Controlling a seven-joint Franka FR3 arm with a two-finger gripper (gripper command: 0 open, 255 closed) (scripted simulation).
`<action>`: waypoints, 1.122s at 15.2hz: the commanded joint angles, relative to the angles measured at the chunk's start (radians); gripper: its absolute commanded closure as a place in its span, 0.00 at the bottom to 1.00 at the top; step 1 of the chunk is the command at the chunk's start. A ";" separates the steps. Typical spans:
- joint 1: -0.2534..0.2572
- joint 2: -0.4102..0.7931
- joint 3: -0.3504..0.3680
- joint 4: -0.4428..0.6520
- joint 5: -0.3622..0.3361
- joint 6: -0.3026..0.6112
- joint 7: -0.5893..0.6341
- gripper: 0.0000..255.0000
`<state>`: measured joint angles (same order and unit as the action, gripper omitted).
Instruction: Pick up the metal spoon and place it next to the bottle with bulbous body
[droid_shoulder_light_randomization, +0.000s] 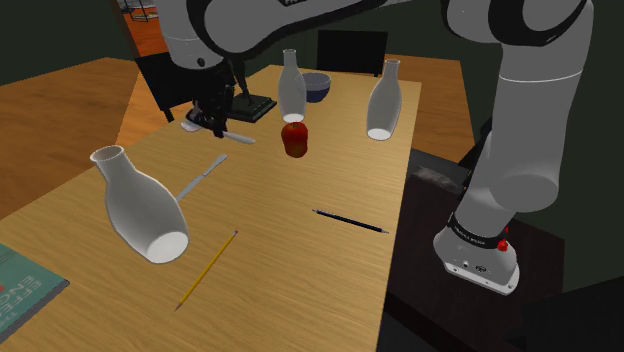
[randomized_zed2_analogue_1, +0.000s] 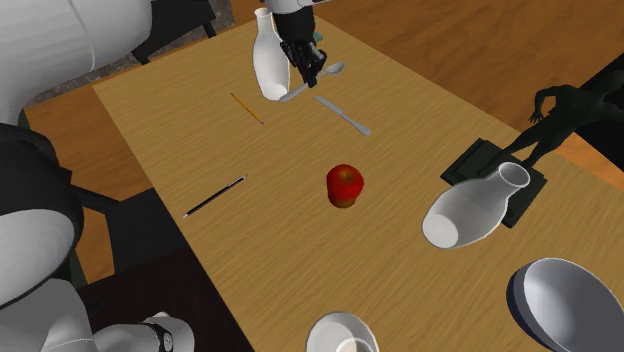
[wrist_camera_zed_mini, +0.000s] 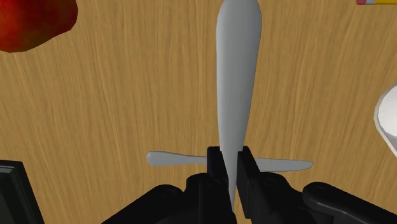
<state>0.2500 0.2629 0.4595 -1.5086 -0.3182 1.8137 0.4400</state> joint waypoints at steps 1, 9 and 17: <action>0.003 0.003 0.001 0.032 0.001 -0.029 -0.006 1.00; 0.020 0.022 0.004 0.165 -0.004 -0.143 -0.025 1.00; 0.050 0.067 0.005 0.337 -0.024 -0.272 -0.042 1.00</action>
<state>0.2962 0.3224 0.4648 -1.1957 -0.3391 1.5591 0.4008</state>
